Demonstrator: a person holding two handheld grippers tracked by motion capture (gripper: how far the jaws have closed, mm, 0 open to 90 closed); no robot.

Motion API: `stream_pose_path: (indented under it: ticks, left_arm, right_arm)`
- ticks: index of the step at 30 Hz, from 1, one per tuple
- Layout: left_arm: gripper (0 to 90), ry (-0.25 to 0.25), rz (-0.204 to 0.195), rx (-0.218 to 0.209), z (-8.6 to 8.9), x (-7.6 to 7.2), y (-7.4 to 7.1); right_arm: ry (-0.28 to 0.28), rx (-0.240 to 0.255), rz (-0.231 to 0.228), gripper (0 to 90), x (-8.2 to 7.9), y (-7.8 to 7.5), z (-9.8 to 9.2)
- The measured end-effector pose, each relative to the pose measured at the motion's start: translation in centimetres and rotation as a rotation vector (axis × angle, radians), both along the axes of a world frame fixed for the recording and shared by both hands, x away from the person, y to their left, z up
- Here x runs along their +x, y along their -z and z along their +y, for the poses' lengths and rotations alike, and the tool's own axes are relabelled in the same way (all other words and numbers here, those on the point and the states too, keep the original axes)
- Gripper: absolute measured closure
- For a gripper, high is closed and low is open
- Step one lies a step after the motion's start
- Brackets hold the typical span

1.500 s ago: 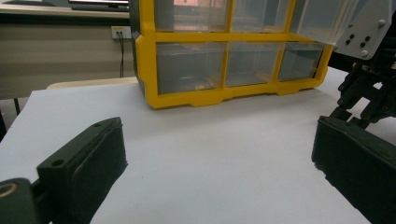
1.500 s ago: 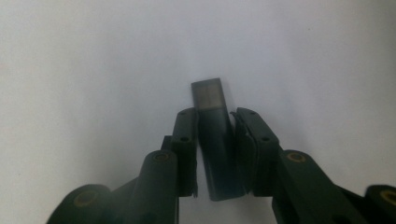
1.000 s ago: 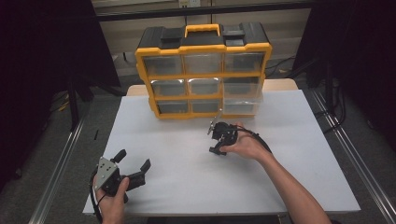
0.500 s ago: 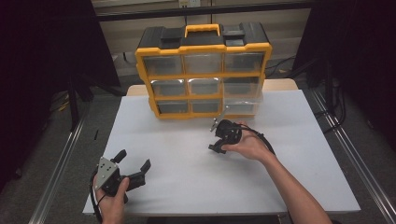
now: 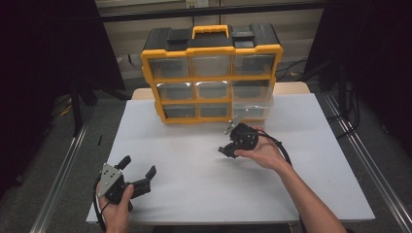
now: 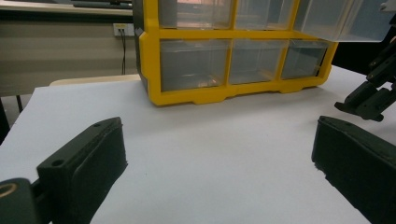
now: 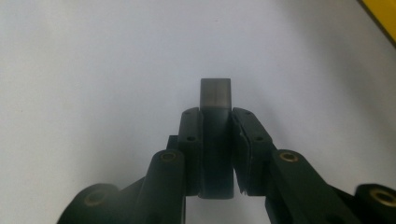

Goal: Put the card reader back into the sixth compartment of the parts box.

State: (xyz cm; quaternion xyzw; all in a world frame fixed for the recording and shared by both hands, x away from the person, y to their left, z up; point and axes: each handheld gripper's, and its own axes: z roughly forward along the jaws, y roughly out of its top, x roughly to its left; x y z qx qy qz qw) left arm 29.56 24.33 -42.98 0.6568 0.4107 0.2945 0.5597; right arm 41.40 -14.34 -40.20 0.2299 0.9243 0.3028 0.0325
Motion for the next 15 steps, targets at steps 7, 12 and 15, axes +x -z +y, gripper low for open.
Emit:
stream_pose_path:
  ticks: [7,12,15]
  left_arm:
    - [2.9,-0.004,-0.006,0.008,0.1,-0.1,-0.1]
    - [2.9,-0.006,-0.003,-0.002,0.1,0.0,0.0]
    - [2.9,-0.007,-0.004,0.004,0.1,0.0,0.0]
  right_arm:
    - [0.024,0.069,-0.020,73.8,-0.7,-1.0,-1.0]
    - [0.035,0.086,-0.034,73.8,-1.1,-1.2,-1.5]
    - [0.039,0.108,-0.045,73.8,-1.3,-1.4,-1.9]
